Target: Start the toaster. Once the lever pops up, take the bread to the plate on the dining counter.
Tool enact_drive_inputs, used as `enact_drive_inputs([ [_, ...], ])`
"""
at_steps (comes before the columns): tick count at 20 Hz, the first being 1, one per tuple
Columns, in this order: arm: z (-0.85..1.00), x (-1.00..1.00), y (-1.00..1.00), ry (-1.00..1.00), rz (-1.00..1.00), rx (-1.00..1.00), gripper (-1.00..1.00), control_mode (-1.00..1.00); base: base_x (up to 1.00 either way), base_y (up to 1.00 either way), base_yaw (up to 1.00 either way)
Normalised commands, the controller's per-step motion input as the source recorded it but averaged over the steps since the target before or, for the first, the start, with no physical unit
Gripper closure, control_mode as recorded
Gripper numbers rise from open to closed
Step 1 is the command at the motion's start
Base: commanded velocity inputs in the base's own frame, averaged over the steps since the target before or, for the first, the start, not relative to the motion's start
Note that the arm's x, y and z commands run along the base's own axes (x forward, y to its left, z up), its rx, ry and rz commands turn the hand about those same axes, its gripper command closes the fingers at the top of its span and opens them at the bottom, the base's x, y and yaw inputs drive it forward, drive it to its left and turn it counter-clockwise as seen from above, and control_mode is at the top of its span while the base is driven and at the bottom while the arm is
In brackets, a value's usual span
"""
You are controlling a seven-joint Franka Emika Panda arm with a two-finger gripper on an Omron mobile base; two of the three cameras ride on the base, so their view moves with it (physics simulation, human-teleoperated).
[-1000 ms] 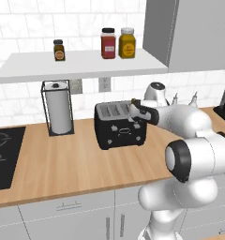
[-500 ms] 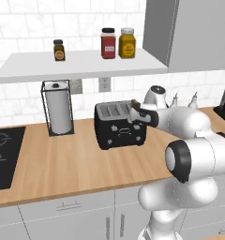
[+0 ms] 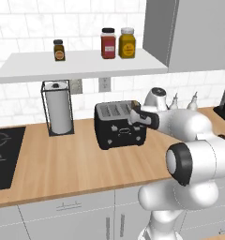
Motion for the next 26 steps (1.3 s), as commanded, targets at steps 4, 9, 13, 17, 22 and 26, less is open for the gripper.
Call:
enact_drive_inputs([
  [4, -0.13, 0.0, 0.0, 0.0, 0.0, 0.0, -1.0, -1.0, 0.0, 0.0, 0.0],
  [9, -0.19, 0.0, 0.0, 0.0, 0.0, 0.0, -1.0, -1.0, 0.0, 0.0, 0.0],
  [13, -0.26, 0.0, 0.0, 0.0, 0.0, 0.0, -1.0, -1.0, 0.0, 0.0, 0.0],
  [17, -0.24, 0.0, 0.0, 0.0, 0.0, 0.0, -1.0, -1.0, 0.0, 0.0, 0.0],
  [22, -0.14, 0.0, 0.0, 0.0, 0.0, 0.0, -1.0, -1.0, 0.0, 0.0, 0.0],
  [26, -0.04, 0.0, 0.0, 0.0, 0.0, 0.0, -1.0, -1.0, 0.0, 0.0, 0.0],
])
